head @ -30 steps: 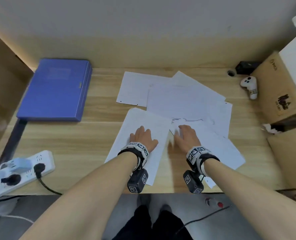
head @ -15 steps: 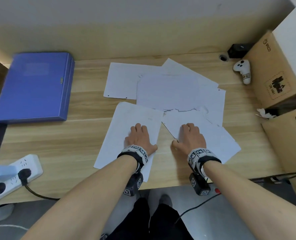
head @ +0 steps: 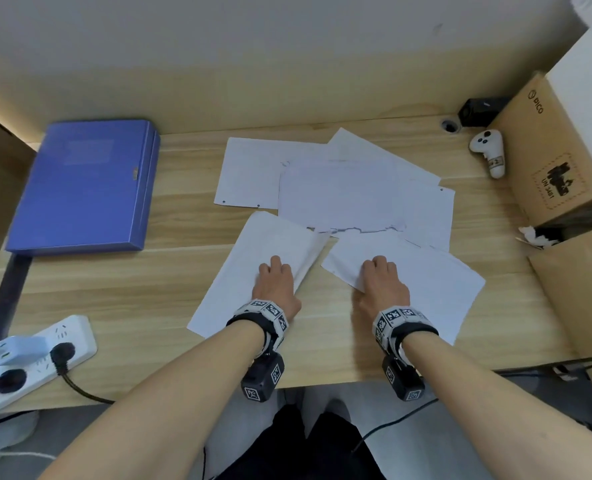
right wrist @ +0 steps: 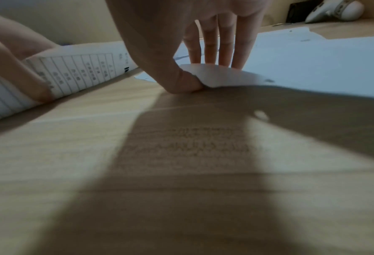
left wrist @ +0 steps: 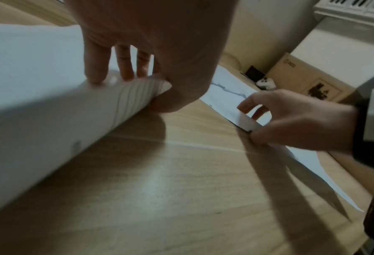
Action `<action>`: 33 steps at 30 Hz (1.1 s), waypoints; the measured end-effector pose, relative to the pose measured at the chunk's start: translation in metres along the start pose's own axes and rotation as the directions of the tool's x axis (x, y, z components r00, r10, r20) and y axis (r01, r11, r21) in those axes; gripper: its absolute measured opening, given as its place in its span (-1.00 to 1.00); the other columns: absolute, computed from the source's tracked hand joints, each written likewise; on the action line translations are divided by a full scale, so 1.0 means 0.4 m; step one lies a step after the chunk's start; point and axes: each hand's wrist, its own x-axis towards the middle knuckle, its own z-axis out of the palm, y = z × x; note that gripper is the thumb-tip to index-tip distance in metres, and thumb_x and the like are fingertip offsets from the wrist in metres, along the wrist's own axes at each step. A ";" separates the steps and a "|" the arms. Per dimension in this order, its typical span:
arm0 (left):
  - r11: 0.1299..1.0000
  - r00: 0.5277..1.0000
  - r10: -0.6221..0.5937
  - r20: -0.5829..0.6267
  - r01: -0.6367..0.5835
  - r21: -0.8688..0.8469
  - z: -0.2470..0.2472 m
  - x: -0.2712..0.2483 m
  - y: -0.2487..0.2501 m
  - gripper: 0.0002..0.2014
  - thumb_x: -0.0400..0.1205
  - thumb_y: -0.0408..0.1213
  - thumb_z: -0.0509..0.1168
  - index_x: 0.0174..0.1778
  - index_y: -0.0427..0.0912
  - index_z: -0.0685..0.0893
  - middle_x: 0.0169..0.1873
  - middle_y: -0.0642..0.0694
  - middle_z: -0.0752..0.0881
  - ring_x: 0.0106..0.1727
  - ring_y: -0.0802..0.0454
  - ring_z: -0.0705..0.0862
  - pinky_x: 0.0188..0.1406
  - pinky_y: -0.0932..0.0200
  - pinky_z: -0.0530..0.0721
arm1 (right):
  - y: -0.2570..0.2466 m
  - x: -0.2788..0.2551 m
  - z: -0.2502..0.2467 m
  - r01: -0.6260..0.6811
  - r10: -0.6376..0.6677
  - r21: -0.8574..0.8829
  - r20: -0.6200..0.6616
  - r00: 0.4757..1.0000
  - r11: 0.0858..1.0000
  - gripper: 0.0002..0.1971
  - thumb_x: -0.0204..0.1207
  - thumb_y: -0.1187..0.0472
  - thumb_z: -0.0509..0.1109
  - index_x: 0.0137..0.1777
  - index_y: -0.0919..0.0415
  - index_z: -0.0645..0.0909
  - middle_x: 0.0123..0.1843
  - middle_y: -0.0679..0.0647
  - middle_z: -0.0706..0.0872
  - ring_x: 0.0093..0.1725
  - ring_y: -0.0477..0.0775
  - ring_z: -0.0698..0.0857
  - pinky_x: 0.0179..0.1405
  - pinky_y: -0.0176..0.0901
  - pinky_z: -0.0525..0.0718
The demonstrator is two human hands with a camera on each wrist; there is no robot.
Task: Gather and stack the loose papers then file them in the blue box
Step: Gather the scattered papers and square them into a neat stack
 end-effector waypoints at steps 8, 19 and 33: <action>0.998 0.989 0.046 -0.143 -0.051 -0.034 -0.067 -0.112 -0.060 -0.72 0.58 -0.56 0.09 0.13 -0.16 0.43 0.10 -0.15 0.53 -0.12 -0.20 0.56 -0.29 -0.01 0.46 | 0.017 -0.018 0.002 0.030 -0.030 0.030 0.010 0.999 0.999 -0.68 0.52 0.37 0.25 0.27 0.18 0.47 0.38 0.08 0.42 0.34 0.15 0.43 -0.21 -0.08 0.53; 0.526 0.921 -0.200 -0.335 -0.188 -0.829 -0.216 -0.181 -0.164 -0.69 0.71 -0.35 0.17 0.38 -0.10 0.56 0.22 0.06 0.69 0.26 0.07 0.66 0.28 0.11 0.58 | 0.041 -0.035 -0.057 0.049 -0.057 0.164 0.047 0.997 0.985 -0.81 0.63 0.25 0.11 0.17 0.16 0.49 0.15 0.12 0.64 0.07 0.21 0.67 0.00 0.01 0.65; 0.779 0.938 -0.345 0.011 0.293 -0.555 -0.035 -0.077 -0.292 -0.56 0.59 -0.35 0.22 0.42 -0.10 0.46 0.27 -0.14 0.70 0.12 -0.20 0.70 0.02 0.04 0.68 | 0.071 -0.031 -0.046 0.184 -0.198 0.188 0.059 0.978 0.965 -0.70 0.57 0.11 0.34 0.28 0.11 0.53 0.30 0.06 0.52 0.28 0.11 0.54 0.02 -0.02 0.65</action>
